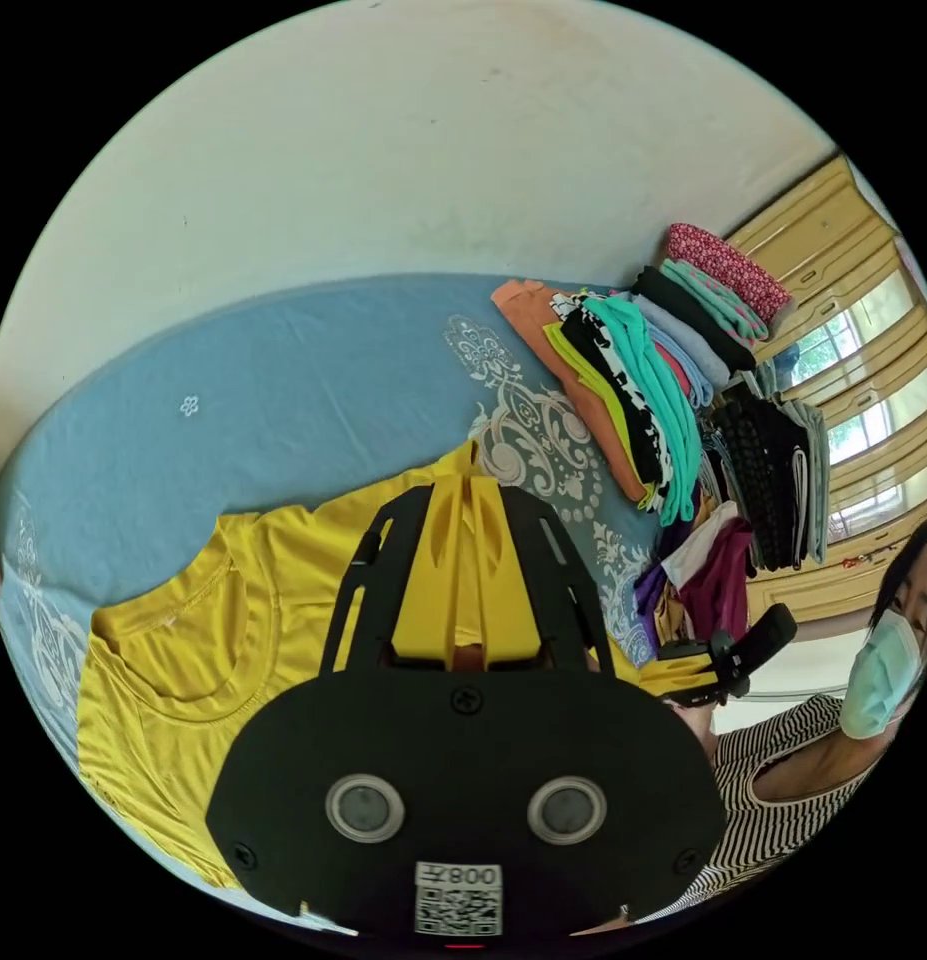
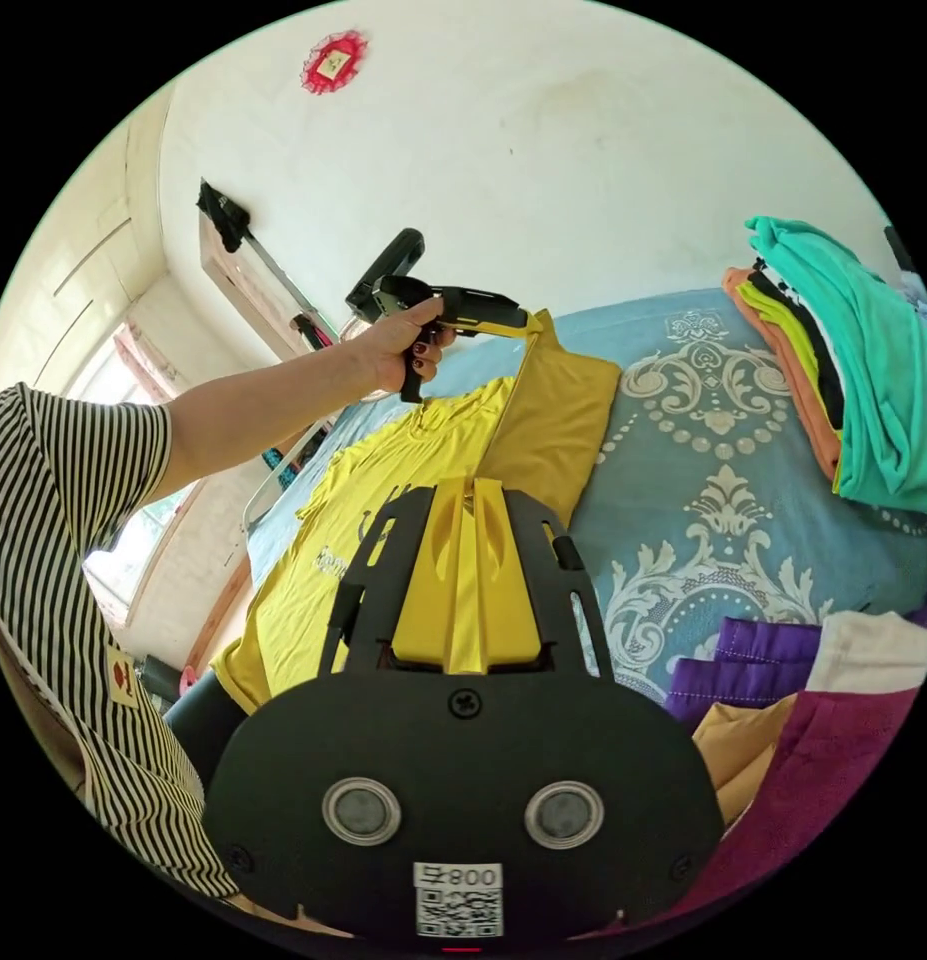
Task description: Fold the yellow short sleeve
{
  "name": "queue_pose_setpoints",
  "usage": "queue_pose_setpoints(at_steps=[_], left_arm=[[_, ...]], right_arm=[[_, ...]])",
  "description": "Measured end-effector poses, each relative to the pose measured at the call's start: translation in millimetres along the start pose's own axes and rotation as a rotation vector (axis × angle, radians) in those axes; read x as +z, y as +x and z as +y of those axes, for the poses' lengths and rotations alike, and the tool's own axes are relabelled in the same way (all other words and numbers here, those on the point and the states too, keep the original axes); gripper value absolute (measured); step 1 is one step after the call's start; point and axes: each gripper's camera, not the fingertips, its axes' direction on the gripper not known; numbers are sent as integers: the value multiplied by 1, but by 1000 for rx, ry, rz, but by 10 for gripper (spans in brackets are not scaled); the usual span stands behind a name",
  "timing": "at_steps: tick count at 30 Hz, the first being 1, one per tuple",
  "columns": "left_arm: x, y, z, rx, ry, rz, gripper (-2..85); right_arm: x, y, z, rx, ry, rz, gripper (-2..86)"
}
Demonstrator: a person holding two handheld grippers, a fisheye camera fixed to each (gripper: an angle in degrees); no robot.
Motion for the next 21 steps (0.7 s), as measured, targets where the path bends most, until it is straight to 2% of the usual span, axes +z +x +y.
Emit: queue_pose_setpoints(at_steps=[9, 14, 21], left_arm=[[-10, -72, 43, -101, 6, 86, 16], [-20, -91, 61, -96, -13, 29, 21], [-64, -112, 97, -154, 106, 6, 19]], right_arm=[[55, -3, 0, -61, -153, -9, 16], [93, 0, -1, -83, -261, 22, 18], [127, 14, -4, -76, -353, -36, 16]])
